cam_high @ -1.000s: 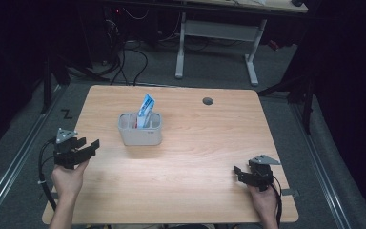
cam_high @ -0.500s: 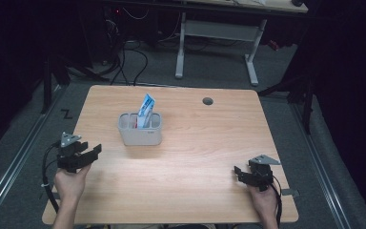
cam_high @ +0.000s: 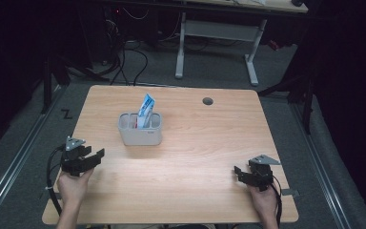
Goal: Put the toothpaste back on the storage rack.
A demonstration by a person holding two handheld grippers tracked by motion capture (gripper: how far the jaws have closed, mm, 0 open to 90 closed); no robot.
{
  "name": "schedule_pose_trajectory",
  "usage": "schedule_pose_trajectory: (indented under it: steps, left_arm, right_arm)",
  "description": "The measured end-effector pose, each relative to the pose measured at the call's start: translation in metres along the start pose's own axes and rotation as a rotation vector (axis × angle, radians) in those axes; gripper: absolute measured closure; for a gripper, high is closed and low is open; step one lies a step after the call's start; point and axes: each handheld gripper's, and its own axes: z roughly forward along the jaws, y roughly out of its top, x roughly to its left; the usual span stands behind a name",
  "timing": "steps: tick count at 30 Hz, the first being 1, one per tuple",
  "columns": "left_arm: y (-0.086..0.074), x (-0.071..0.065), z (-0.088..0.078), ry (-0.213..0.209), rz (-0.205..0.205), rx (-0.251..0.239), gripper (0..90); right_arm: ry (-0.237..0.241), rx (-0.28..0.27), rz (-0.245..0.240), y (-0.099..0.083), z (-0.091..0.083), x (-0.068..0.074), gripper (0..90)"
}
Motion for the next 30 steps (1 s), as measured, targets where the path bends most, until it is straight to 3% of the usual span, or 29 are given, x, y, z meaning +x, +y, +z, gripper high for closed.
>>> schedule_pose_trajectory:
  steps: [17, 30]
  left_arm:
    - [-0.017, -0.006, 0.017, -0.028, -0.016, 0.043, 46.0]
    - [-0.029, -0.01, 0.028, -0.012, -0.018, 0.06, 45.7]
  right_arm:
    - [0.0, 0.0, 0.0, 0.0, 0.0, 0.0, 31.2]
    - [0.0, 0.0, 0.001, 0.0, 0.0, 0.0, 31.2]
